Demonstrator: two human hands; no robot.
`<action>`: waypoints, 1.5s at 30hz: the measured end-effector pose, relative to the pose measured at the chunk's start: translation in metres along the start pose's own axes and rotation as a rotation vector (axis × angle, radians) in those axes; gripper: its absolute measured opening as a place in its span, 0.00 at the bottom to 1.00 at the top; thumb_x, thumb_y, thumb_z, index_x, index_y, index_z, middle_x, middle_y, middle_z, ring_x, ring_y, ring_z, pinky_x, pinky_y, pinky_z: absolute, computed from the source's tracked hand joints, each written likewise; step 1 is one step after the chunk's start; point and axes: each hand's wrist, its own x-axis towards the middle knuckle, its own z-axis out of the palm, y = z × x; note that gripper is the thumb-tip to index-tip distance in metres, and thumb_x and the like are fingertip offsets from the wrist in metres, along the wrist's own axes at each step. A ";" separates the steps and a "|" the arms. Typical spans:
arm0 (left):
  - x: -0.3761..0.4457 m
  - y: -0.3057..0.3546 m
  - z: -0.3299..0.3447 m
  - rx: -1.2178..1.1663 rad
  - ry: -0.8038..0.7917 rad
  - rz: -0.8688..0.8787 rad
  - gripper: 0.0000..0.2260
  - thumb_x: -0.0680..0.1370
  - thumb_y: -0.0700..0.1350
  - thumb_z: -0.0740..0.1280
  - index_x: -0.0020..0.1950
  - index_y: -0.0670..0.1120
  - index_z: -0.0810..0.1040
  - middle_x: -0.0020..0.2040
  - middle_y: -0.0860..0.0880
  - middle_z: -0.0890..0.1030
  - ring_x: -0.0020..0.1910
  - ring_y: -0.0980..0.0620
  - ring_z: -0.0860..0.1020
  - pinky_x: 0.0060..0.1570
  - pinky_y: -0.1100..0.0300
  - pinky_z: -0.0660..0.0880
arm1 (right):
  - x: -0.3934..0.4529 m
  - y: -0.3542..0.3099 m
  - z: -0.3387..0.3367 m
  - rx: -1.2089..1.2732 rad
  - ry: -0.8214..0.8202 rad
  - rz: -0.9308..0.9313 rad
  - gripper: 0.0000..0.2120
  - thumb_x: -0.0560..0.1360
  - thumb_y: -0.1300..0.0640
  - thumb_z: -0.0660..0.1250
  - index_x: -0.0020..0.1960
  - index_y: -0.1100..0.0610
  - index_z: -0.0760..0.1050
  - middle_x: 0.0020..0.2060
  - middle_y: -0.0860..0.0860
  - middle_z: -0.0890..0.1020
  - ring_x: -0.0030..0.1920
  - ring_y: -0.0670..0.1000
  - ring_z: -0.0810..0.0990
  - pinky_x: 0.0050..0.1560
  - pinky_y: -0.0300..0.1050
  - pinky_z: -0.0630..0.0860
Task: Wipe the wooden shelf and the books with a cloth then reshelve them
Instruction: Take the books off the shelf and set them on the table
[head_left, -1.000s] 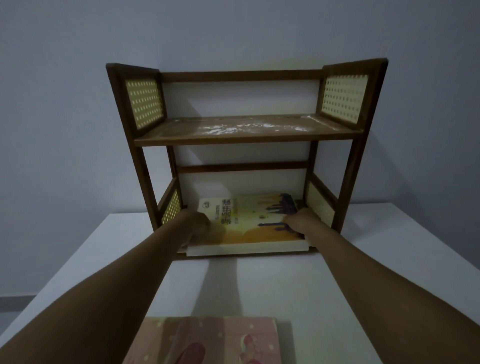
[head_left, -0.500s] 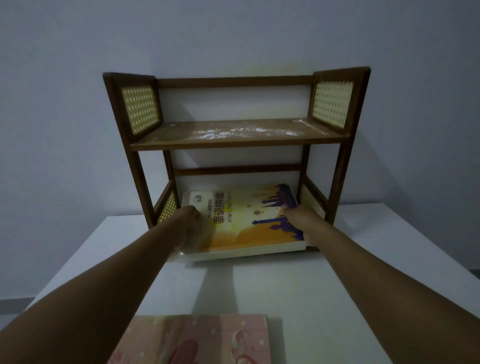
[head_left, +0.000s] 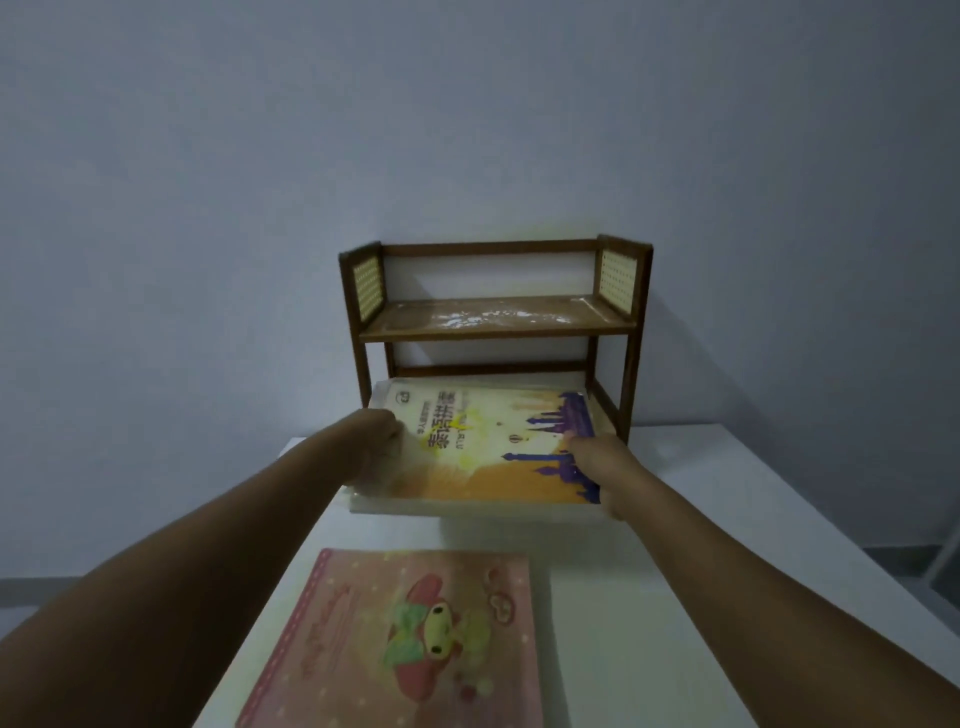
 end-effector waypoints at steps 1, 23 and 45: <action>-0.011 -0.006 -0.007 0.009 0.001 -0.029 0.10 0.80 0.41 0.59 0.42 0.39 0.73 0.35 0.45 0.74 0.34 0.48 0.74 0.39 0.58 0.74 | -0.012 0.002 0.004 -0.003 -0.005 -0.001 0.18 0.82 0.49 0.59 0.65 0.60 0.71 0.45 0.56 0.78 0.37 0.51 0.75 0.31 0.43 0.71; -0.072 -0.153 -0.063 0.177 0.019 -0.084 0.07 0.80 0.41 0.63 0.50 0.37 0.75 0.42 0.40 0.80 0.36 0.45 0.79 0.38 0.52 0.79 | -0.111 0.112 0.067 -0.369 -0.049 0.048 0.23 0.79 0.43 0.57 0.58 0.62 0.75 0.51 0.60 0.81 0.50 0.60 0.81 0.52 0.56 0.81; -0.145 -0.233 -0.203 0.677 0.560 0.091 0.30 0.81 0.57 0.58 0.72 0.34 0.61 0.71 0.35 0.67 0.68 0.39 0.68 0.67 0.50 0.66 | -0.239 0.043 0.213 -0.869 -0.163 -0.728 0.24 0.81 0.49 0.56 0.72 0.60 0.60 0.70 0.58 0.65 0.69 0.59 0.66 0.66 0.52 0.67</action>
